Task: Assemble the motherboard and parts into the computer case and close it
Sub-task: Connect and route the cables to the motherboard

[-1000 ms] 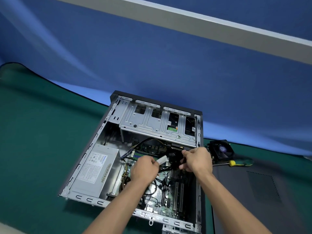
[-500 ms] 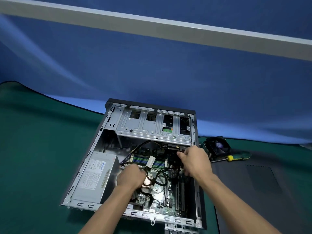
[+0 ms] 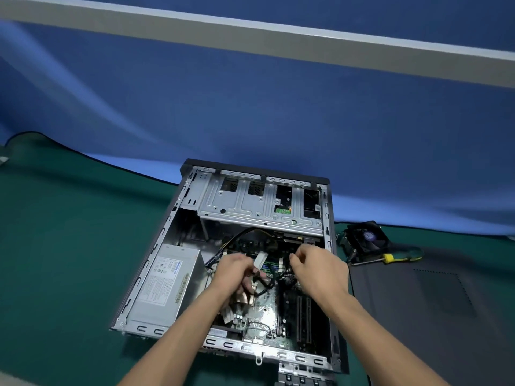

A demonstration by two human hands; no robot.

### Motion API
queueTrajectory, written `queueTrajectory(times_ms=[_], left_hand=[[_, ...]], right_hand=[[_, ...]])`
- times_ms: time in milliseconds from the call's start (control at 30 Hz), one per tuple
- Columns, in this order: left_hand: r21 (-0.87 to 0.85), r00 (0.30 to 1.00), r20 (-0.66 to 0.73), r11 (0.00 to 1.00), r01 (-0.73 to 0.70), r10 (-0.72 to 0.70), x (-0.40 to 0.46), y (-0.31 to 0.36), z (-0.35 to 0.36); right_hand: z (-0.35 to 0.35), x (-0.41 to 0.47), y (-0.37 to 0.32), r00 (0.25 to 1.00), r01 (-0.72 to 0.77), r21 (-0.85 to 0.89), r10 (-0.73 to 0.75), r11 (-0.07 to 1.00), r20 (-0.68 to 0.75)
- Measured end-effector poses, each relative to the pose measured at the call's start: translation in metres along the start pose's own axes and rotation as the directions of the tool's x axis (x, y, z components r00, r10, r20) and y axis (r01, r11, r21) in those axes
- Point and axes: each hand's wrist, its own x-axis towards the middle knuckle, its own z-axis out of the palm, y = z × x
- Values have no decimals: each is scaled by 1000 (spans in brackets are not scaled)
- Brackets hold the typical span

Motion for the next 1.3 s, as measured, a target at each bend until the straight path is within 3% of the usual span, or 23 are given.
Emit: queueTrajectory(times_ms=[133, 267, 367, 467, 567, 667, 767, 900, 1000, 1200, 1300], left_hand=[[-53, 993, -24, 992, -115, 113, -6, 4, 2], [-94, 990, 71, 989, -114, 121, -10, 7, 0], [-90, 987, 89, 988, -122, 130, -9, 4, 0], [-13, 974, 124, 982, -189, 190, -9, -3, 1], [217, 963, 159, 944, -248, 216, -6, -13, 5], [389, 951, -33, 881, -270, 307, 1, -15, 4], [395, 922, -180, 884, -252, 343, 7, -15, -1], [303, 949, -73, 913, -271, 306, 13, -16, -3], [314, 940, -81, 903, -293, 333, 15, -17, 0], [411, 907, -309, 900, -143, 285, 18, -16, -9], [463, 943, -206, 875, -141, 261, 18, -17, -10]], right_hand=[[5, 0, -17, 995, 72, 201, -84, 977, 52], [7, 2, -32, 979, 50, 299, -107, 953, 176], [8, 7, -36, 972, -87, 460, -26, 884, 234], [11, 11, -36, 943, -266, 646, 55, 716, 327], [16, 12, -34, 921, -298, 608, 55, 736, 386], [17, 11, -32, 937, -254, 605, 38, 755, 347], [12, 13, -33, 946, -213, 647, -11, 732, 324], [-2, 19, -33, 935, -233, 726, -56, 647, 351], [-8, 19, -33, 922, -265, 765, -79, 587, 380], [-6, 21, -34, 919, -305, 766, -36, 567, 393], [-5, 22, -35, 917, -333, 787, -17, 520, 400]])
